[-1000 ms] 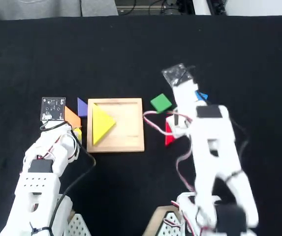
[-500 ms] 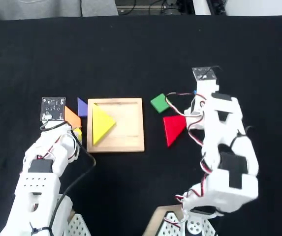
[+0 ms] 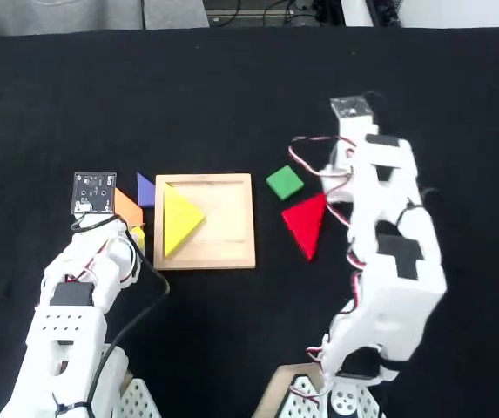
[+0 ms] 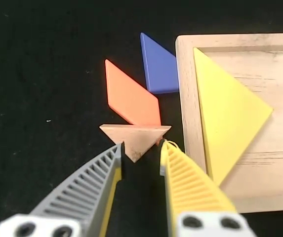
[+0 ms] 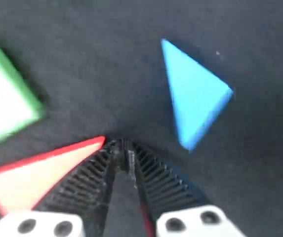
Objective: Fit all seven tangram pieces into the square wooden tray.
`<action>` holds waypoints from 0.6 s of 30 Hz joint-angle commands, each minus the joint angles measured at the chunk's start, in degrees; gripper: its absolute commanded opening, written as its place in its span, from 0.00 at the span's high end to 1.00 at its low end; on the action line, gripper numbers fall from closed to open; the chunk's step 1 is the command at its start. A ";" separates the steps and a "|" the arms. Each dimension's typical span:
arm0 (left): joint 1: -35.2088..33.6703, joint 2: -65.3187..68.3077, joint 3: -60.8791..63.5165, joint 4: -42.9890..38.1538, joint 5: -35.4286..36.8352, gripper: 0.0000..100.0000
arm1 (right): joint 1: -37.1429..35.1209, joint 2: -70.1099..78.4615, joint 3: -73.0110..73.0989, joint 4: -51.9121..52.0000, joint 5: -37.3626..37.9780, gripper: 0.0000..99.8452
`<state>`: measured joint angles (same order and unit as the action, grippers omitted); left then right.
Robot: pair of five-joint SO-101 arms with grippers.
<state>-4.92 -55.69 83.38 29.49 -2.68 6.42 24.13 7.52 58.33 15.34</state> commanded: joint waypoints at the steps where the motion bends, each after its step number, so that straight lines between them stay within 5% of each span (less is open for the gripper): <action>1: 0.84 -0.09 -0.22 -1.23 -0.62 0.86 | -7.30 0.92 -7.16 2.55 0.35 0.99; 11: 0.84 -0.09 -0.31 -1.23 -0.62 0.86 | -7.56 -2.59 -14.37 17.76 0.35 0.99; 18: 0.84 -0.09 -0.31 -1.32 -0.62 0.86 | -11.16 -24.66 6.02 13.45 0.79 0.99</action>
<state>-4.92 -55.69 83.38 29.49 -2.68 -2.46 12.53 5.32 74.95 15.43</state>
